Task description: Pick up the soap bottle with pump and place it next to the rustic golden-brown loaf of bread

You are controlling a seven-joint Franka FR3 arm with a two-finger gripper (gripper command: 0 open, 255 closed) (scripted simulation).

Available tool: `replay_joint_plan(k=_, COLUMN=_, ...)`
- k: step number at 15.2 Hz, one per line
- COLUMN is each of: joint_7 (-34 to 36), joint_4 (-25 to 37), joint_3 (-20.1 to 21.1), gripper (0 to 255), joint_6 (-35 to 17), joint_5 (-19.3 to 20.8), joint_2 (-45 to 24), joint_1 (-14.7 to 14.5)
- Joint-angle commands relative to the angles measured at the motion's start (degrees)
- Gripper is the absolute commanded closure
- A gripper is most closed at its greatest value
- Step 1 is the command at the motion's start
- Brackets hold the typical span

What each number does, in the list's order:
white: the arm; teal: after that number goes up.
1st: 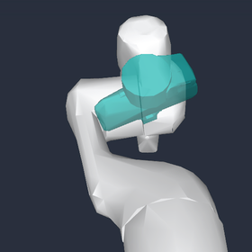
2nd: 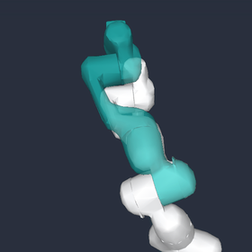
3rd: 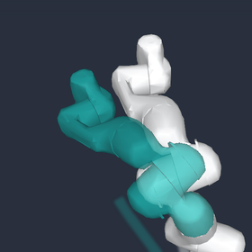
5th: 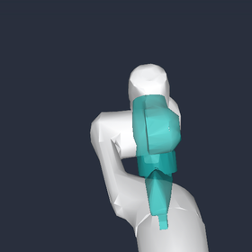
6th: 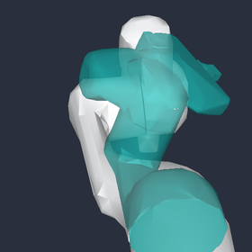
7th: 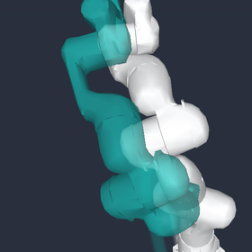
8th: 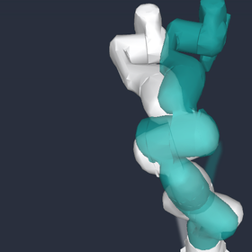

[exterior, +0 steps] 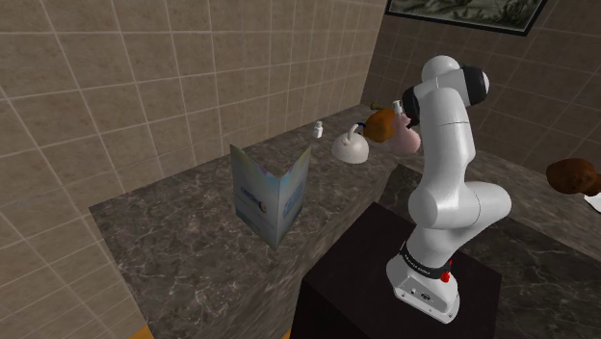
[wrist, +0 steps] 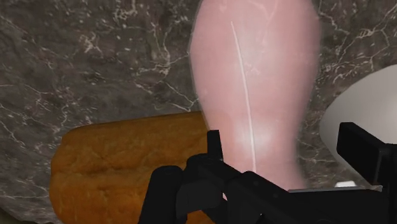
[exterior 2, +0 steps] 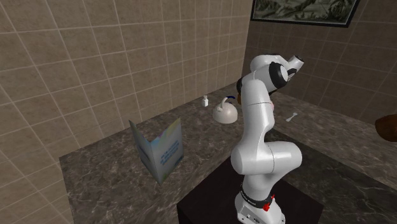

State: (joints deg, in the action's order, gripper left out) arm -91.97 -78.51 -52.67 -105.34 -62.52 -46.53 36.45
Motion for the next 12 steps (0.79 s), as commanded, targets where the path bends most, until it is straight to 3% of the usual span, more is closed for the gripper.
replay_joint_plan(k=1, joint_7=0.1, joint_4=0.0, joint_3=0.1, gripper=0, joint_6=0.0, joint_5=0.0, joint_2=-0.1, joint_1=0.0)
replay_joint_plan(k=12, joint_7=0.8, joint_4=0.9, joint_3=-2.1, gripper=0, joint_6=4.0, joint_5=2.5, joint_2=3.2, joint_1=0.6)
